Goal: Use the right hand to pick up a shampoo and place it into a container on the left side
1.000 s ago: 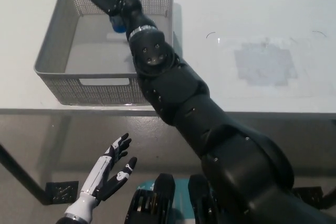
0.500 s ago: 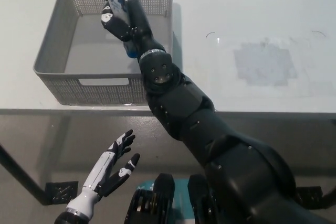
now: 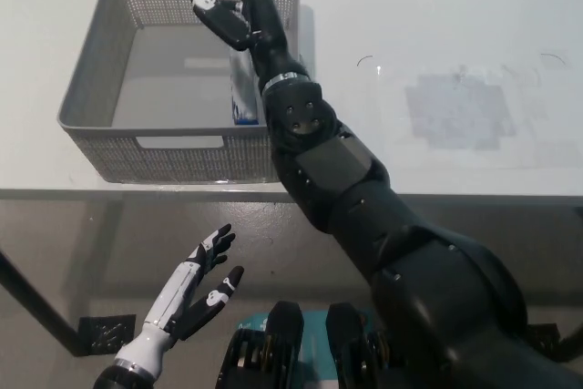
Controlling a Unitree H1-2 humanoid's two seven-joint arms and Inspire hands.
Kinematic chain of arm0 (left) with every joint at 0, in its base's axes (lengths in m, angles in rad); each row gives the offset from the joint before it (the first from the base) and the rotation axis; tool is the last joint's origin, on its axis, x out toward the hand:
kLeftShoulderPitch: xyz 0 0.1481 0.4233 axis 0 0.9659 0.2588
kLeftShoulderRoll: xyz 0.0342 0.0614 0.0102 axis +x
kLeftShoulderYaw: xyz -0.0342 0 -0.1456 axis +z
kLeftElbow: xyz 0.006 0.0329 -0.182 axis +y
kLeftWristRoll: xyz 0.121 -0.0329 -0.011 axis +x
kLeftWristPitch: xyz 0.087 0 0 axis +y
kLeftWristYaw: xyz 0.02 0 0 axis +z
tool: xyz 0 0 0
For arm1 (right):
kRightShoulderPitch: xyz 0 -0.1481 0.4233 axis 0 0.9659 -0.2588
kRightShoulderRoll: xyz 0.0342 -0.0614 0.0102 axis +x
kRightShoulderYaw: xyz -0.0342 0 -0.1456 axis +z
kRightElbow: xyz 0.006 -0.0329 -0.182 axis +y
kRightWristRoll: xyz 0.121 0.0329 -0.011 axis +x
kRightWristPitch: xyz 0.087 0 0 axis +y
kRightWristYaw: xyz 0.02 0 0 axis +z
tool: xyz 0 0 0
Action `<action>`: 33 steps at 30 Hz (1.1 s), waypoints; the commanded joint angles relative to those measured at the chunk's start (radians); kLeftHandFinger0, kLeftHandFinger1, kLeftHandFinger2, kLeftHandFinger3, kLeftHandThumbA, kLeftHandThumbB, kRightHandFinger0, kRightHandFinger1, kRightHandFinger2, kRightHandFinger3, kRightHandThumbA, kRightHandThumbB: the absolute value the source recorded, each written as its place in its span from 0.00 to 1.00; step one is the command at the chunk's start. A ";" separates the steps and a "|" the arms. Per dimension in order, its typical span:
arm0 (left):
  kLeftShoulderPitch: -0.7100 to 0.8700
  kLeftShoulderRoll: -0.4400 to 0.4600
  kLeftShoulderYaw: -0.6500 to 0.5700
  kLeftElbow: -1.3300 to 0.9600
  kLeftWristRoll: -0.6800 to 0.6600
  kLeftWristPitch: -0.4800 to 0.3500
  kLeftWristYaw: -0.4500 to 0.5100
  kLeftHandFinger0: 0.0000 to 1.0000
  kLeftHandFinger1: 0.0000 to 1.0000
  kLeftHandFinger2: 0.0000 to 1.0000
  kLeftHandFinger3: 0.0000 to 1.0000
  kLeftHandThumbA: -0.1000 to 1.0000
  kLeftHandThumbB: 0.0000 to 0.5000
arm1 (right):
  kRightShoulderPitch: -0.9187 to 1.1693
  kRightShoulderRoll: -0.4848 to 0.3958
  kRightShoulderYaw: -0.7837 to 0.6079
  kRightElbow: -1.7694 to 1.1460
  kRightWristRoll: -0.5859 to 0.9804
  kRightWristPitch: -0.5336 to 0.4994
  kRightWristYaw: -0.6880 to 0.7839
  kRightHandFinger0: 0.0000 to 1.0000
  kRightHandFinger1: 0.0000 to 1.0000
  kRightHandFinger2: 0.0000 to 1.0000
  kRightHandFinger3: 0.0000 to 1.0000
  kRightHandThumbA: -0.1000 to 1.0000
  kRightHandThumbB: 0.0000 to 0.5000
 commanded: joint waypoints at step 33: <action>-0.012 0.018 0.020 -0.045 -0.049 -0.008 -0.033 1.00 1.00 1.00 1.00 0.79 0.06 | 0.796 -0.291 -0.010 -1.392 0.155 0.179 0.190 0.98 1.00 1.00 1.00 0.80 0.51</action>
